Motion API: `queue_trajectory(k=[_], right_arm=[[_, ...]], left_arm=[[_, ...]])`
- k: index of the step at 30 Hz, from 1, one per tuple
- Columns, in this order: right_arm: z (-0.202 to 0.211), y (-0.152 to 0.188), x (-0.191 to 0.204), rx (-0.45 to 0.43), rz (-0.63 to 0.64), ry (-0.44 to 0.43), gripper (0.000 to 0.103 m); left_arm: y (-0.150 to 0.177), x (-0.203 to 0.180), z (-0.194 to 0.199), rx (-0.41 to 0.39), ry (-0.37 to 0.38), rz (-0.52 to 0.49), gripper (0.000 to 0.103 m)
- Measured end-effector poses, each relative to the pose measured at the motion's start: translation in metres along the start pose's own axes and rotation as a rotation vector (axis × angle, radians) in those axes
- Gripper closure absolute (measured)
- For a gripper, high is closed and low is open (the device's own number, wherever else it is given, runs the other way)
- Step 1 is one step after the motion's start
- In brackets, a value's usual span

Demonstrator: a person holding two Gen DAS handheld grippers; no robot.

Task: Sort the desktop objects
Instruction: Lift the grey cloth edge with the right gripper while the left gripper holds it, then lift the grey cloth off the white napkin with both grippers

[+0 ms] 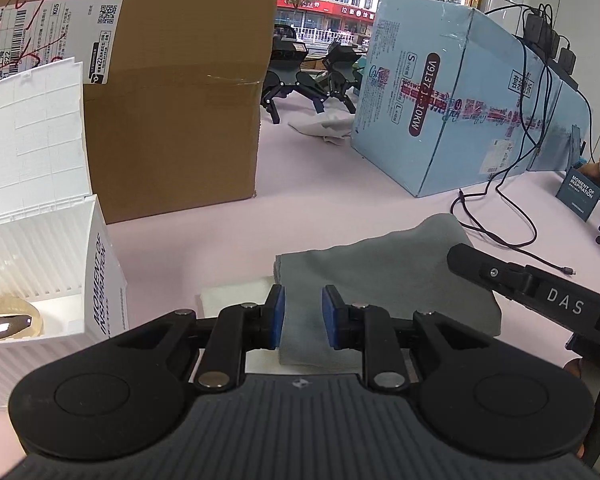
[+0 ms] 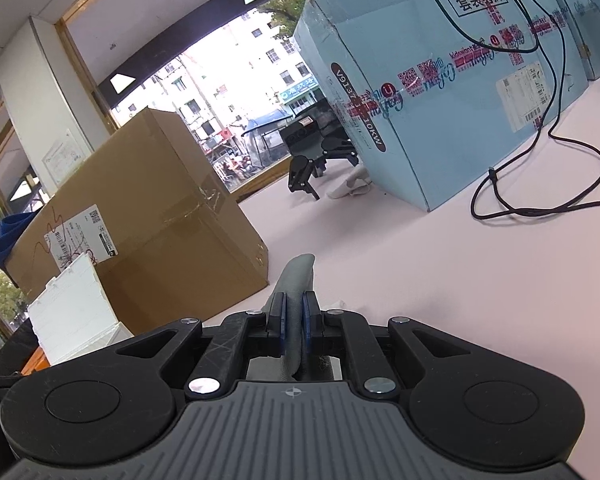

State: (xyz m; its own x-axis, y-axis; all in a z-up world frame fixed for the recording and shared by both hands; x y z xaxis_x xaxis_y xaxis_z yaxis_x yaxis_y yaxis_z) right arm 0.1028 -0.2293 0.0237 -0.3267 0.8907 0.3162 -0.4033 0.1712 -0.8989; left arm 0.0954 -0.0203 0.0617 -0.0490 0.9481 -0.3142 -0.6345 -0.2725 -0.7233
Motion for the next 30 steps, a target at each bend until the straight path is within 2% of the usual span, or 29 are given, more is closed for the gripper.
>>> queue_trajectory(k=[2, 10, 17, 19, 22, 23, 25, 27, 30], right_arm=[[0.001, -0.001, 0.002, -0.004, 0.009, -0.003, 0.095], [0.005, -0.003, 0.002, -0.024, 0.003, -0.026, 0.095], [0.007, -0.004, 0.002, -0.035, -0.001, -0.038, 0.095], [0.007, -0.004, 0.003, -0.028, 0.001, -0.036, 0.095], [0.005, -0.002, 0.002, -0.017, -0.002, -0.028, 0.095], [0.004, -0.002, 0.002, -0.015, -0.004, -0.026, 0.095], [0.004, -0.002, 0.001, -0.01, -0.007, -0.027, 0.095], [0.004, -0.002, 0.001, -0.008, -0.01, -0.028, 0.095], [0.004, -0.001, 0.001, -0.005, -0.009, -0.029, 0.095]], left_arm=[[0.0, -0.001, 0.003, -0.003, 0.012, 0.003, 0.084], [-0.002, -0.003, 0.01, -0.011, 0.03, -0.001, 0.097], [-0.007, 0.0, 0.02, -0.031, 0.06, 0.012, 0.101], [-0.008, 0.002, 0.019, -0.019, 0.073, 0.019, 0.101], [-0.006, 0.006, 0.004, 0.042, 0.061, 0.036, 0.1], [-0.004, 0.007, -0.002, 0.067, 0.057, 0.035, 0.099], [0.0, 0.009, -0.016, 0.12, 0.036, 0.026, 0.087], [0.004, 0.011, -0.026, 0.131, 0.006, 0.016, 0.081], [0.008, 0.014, -0.038, 0.154, -0.009, 0.014, 0.053]])
Point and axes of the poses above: each gripper's, at about its wrist camera, not at the fingertips, and z roughly against the way its jaws point, x to its left, y to its underside, the point moved 2 cm from there along -z, roughly the way its jaws point, and after that the axes turned 14 degrees about z, right-handed, at the moved point
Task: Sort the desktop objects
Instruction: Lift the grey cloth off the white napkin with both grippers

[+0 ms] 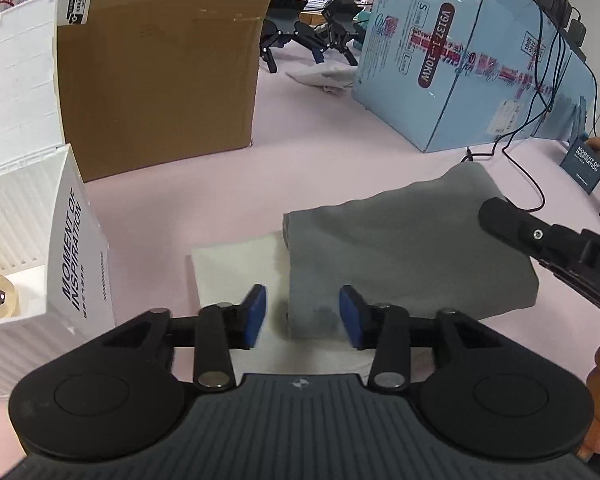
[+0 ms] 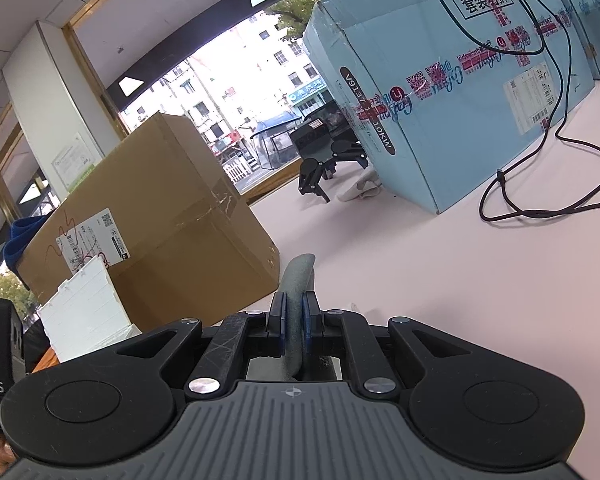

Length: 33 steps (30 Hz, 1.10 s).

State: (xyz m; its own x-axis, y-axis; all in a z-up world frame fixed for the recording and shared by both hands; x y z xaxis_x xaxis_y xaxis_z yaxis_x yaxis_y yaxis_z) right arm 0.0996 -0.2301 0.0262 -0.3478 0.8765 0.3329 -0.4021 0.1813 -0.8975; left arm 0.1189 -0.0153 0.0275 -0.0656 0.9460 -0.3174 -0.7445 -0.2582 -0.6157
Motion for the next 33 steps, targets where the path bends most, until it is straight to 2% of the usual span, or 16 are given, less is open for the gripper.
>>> queue_trajectory(k=[3, 6, 7, 10, 14, 24, 33], right_arm=[[-0.002, 0.0, 0.0, 0.009, -0.001, -0.001, 0.095], [-0.003, 0.002, 0.0, 0.019, -0.006, -0.003, 0.095], [-0.004, 0.002, 0.0, 0.022, -0.007, -0.003, 0.095], [-0.005, 0.003, 0.0, 0.028, -0.007, 0.003, 0.095], [-0.006, 0.004, -0.001, 0.031, -0.007, 0.006, 0.095], [-0.001, 0.001, 0.002, 0.008, -0.004, -0.016, 0.095], [0.01, -0.013, 0.023, -0.073, 0.009, -0.05, 0.095]], left_arm=[[0.001, 0.004, -0.008, 0.051, 0.05, 0.031, 0.051], [0.003, 0.006, -0.016, 0.073, 0.083, 0.052, 0.057], [0.003, 0.007, -0.016, 0.067, 0.083, 0.052, 0.075], [0.002, 0.01, -0.016, 0.077, 0.09, 0.081, 0.092], [0.002, 0.009, -0.011, 0.052, 0.081, 0.087, 0.093], [-0.004, -0.001, 0.026, -0.137, -0.015, 0.034, 0.094], [-0.016, 0.001, 0.079, -0.253, -0.008, 0.045, 0.094]])
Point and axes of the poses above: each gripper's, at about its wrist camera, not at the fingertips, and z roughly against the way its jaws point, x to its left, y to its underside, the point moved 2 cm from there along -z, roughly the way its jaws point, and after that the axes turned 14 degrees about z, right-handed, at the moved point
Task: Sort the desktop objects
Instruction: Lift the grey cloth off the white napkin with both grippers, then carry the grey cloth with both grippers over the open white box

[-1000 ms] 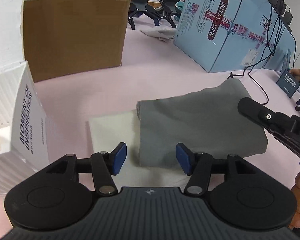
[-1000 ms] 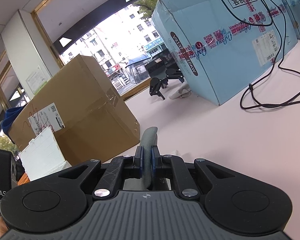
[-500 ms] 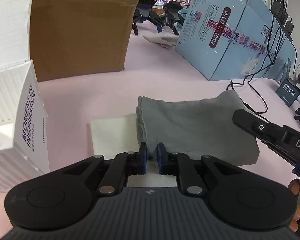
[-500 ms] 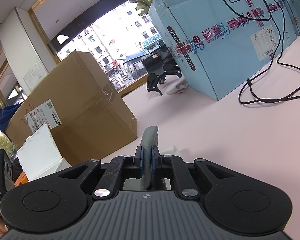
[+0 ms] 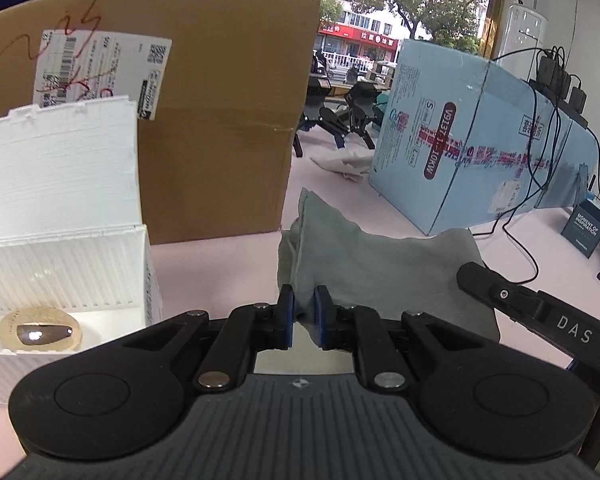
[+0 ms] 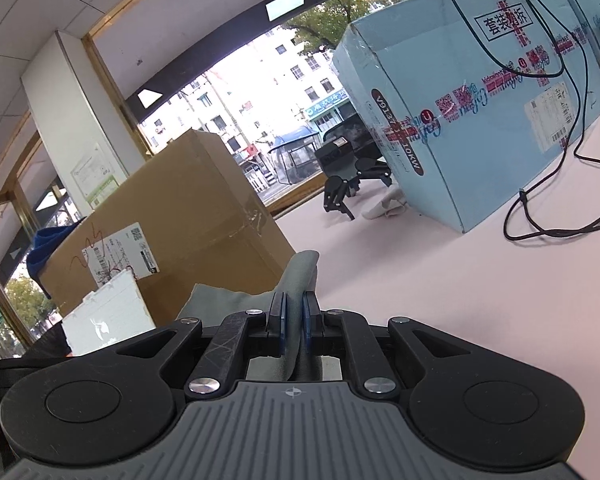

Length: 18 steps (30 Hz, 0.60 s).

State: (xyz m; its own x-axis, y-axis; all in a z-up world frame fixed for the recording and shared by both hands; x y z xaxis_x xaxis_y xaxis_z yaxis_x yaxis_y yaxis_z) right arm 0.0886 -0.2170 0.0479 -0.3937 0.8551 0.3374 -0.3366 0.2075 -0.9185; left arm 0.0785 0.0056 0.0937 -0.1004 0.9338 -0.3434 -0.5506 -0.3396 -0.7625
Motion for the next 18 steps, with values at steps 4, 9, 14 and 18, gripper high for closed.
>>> queue_trajectory(k=[4, 9, 14, 18], right_arm=[[0.005, -0.012, 0.023, -0.036, -0.007, -0.054, 0.095], [0.005, -0.024, 0.065, -0.08, 0.036, -0.158, 0.095], [-0.011, -0.035, 0.119, -0.084, 0.077, -0.261, 0.095], [-0.03, -0.035, 0.162, -0.074, 0.109, -0.329, 0.095]], left_arm=[[-0.012, 0.013, 0.031, -0.059, 0.01, 0.011, 0.094], [-0.027, 0.039, 0.071, -0.132, 0.0, 0.037, 0.094], [-0.041, 0.072, 0.102, -0.197, -0.029, 0.089, 0.094], [-0.05, 0.101, 0.124, -0.257, -0.073, 0.119, 0.094]])
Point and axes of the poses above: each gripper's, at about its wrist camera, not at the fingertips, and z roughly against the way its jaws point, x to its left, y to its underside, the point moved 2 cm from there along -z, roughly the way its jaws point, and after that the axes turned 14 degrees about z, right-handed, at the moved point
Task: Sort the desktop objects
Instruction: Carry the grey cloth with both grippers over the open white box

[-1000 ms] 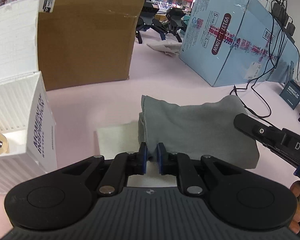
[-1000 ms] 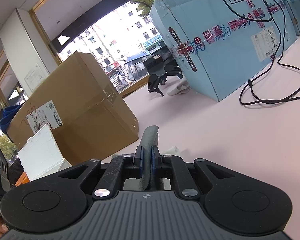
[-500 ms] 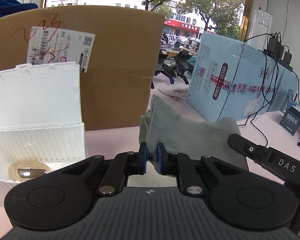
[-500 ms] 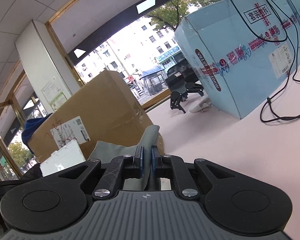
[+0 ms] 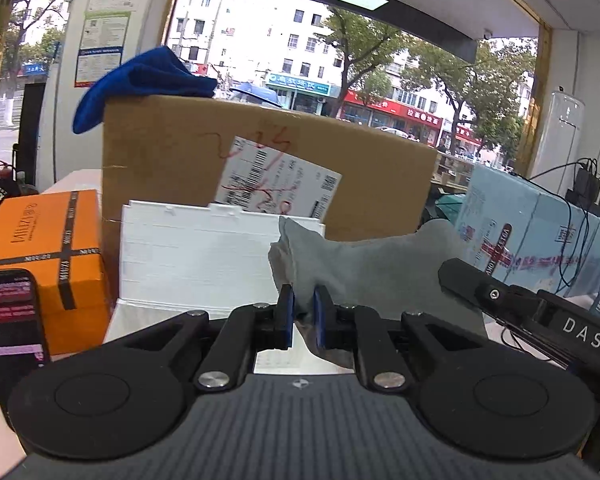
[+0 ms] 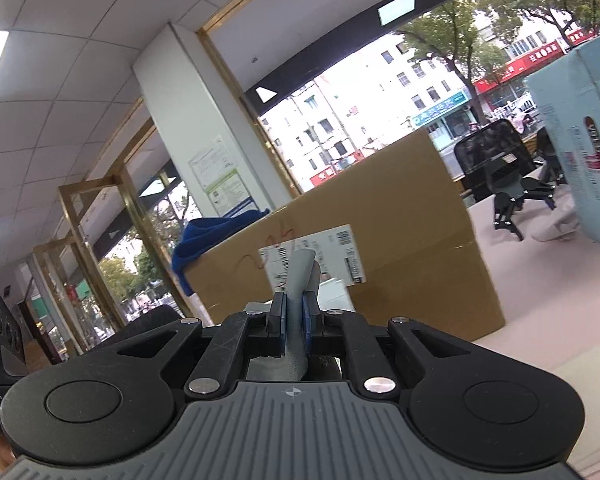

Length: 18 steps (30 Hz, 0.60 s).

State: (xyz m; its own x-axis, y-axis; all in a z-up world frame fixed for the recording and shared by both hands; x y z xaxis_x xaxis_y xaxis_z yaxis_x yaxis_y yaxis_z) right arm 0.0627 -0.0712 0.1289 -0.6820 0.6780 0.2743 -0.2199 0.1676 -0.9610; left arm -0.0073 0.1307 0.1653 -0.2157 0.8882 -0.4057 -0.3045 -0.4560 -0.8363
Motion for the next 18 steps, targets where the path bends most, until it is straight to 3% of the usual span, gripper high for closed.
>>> queue_trajectory(k=[8, 18], right_arm=[[-0.06, 0.005, 0.041, 0.011, -0.025, -0.085, 0.095], [-0.081, 0.033, 0.024, 0.114, -0.073, -0.079, 0.095]], left_arm=[[-0.019, 0.052, 0.009, -0.049, -0.057, 0.059, 0.094], [-0.003, 0.063, -0.035, 0.05, -0.147, 0.03, 0.094]])
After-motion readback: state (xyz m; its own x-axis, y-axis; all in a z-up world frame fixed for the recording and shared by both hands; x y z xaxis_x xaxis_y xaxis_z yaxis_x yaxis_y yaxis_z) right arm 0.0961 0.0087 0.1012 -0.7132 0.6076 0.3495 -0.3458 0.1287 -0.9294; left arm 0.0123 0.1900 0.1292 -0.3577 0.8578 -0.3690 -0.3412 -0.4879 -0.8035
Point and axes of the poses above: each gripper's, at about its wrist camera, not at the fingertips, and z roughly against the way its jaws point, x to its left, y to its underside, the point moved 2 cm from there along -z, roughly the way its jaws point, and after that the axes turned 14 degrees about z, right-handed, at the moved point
